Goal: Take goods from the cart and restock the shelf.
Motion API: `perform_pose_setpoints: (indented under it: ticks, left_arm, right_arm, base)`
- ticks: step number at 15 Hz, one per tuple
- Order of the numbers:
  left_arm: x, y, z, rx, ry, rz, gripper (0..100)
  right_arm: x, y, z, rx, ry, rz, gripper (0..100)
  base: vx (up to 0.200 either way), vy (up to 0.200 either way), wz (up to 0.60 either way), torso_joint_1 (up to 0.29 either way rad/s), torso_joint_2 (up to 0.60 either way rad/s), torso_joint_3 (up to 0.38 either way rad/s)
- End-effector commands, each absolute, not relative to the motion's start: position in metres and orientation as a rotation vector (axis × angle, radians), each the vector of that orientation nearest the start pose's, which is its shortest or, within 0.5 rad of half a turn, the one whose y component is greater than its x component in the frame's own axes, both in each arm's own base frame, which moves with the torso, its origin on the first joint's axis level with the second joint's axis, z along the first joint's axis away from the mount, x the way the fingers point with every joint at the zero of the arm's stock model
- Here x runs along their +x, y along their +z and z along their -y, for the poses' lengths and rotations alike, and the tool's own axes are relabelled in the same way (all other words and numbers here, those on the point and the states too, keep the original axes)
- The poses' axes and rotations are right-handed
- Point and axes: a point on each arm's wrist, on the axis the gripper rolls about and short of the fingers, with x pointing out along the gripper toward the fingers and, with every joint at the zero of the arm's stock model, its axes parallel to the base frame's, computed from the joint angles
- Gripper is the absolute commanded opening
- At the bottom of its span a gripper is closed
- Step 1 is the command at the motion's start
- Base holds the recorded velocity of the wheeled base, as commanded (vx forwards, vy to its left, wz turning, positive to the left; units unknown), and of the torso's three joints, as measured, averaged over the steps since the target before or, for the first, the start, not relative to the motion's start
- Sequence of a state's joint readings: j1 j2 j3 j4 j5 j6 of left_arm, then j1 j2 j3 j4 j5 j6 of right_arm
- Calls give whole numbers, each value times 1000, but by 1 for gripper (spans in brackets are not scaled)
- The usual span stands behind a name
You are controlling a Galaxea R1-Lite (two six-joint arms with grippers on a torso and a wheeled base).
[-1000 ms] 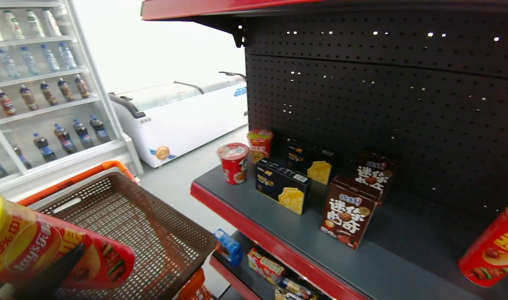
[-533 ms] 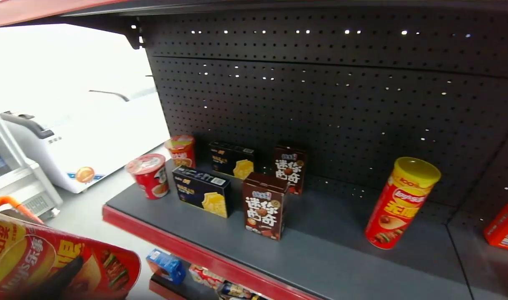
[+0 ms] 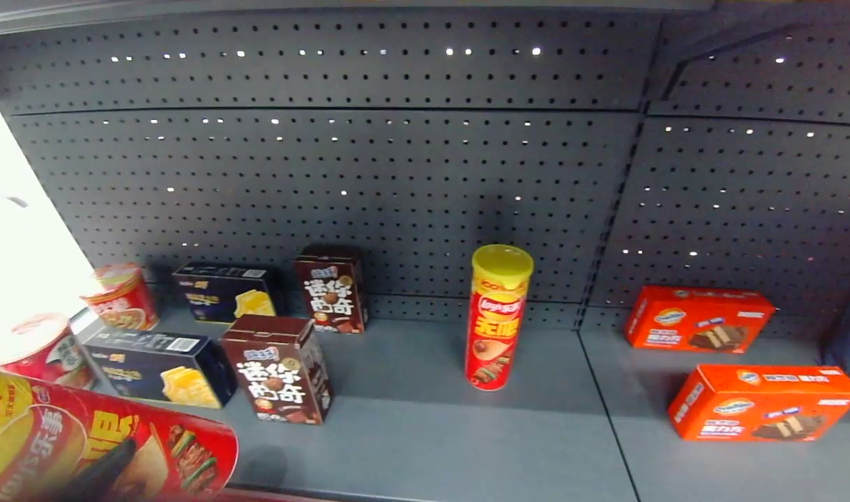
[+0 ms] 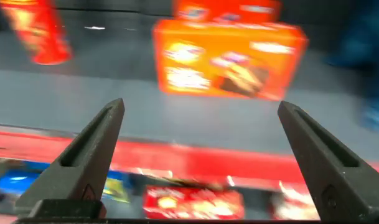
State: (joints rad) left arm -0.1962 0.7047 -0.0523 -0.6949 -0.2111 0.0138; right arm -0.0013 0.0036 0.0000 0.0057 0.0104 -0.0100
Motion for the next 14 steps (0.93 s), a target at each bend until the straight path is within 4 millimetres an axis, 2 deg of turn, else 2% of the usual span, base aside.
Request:
perform_pose_setpoints:
  ticks: [1,9,10,12,13,14]
  left_arm:
    - [56,152,16,14,-405,43,0]
    - [51,155,13,15,-352,83,0]
    - [50,155,11,18,-323,77,0]
    - [40,162,8,43,-274,47,0]
    - [31,166,7,82,-255,26,0]
    - [21,170,5,113,-242,20,0]
  right_arm:
    - [-23,75,0,-11,9,-9,100]
    - [-23,76,0,-23,15,-9,100]
    - [-20,76,0,-56,6,-52,100]
    - [2,79,0,87,-158,-311,100]
    - [-8,84,-1,-9,-92,-172,100]
    - [-16,104,-2,-74,9,-67,100]
  base:
    - [0,0,0,0,0,0]
    - [0,0,0,0,0,0]
    - [0,0,0,0,0,0]
    - [0,0,0,0,0,0]
    - [0,0,0,0,0,0]
    - [0,0,0,0,0,0]
